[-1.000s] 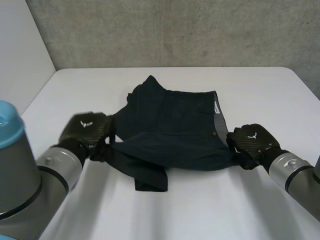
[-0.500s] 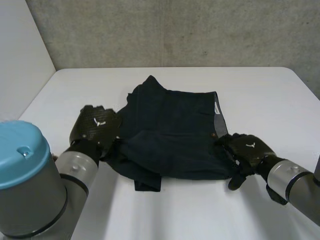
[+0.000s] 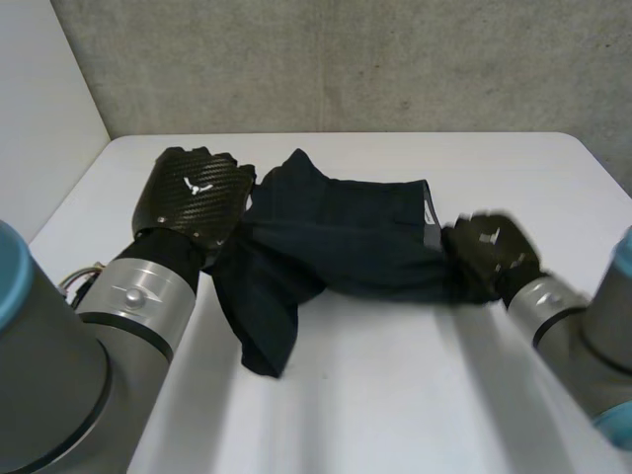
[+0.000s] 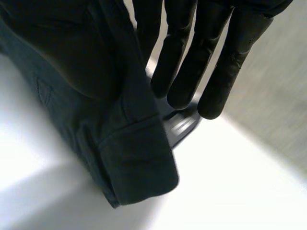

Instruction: Fold the shorts.

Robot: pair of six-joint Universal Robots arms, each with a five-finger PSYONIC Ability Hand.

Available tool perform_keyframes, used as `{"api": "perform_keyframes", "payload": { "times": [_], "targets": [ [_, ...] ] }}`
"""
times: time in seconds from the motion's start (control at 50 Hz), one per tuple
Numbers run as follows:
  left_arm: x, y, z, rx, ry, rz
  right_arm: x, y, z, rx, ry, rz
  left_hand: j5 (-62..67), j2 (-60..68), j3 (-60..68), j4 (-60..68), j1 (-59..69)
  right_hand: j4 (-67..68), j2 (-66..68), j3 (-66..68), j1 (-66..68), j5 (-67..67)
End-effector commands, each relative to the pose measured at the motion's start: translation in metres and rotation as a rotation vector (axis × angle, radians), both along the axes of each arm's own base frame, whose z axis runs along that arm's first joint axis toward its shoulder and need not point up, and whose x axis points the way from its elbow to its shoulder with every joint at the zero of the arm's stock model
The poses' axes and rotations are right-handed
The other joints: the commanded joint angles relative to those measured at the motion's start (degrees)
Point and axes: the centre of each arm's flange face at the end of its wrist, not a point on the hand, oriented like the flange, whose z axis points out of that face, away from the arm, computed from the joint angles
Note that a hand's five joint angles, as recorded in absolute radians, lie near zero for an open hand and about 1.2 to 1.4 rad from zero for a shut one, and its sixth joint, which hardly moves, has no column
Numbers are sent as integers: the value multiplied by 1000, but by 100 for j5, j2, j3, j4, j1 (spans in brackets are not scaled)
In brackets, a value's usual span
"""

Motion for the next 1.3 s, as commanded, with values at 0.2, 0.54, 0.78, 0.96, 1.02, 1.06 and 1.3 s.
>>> {"api": "perform_keyframes", "payload": {
  "times": [0.2,0.54,0.78,0.96,1.02,1.06,1.3],
  "targets": [
    [36,20,52,-159,-179,47,-11,53,148,-229,251,86,1262,1140,1170,1107,1562,1186,1251,1245,2314,1483],
    [17,-11,5,-77,-258,12,3,19,108,-39,291,141,1262,1140,1170,1107,1562,1186,1251,1245,2314,1483],
    [-28,-134,-12,-231,-170,121,41,-57,83,-164,255,18,1262,1140,1170,1107,1562,1186,1251,1245,2314,1483],
    [-26,-175,130,-765,183,250,56,-98,198,-804,-59,-88,1262,1140,1170,1107,1562,1186,1251,1245,2314,1483],
    [-21,-158,167,-919,296,249,53,-90,235,-965,-152,-105,1262,1140,1170,1107,1562,1186,1251,1245,2314,1483],
    [-14,-147,182,-983,342,249,51,-85,246,-1006,-187,-107,1262,1140,1170,1107,1562,1186,1251,1245,2314,1483],
    [-11,-140,95,-737,237,183,57,-87,182,-759,-136,-29,1262,1140,1170,1107,1562,1186,1251,1245,2314,1483]
  ]
}}
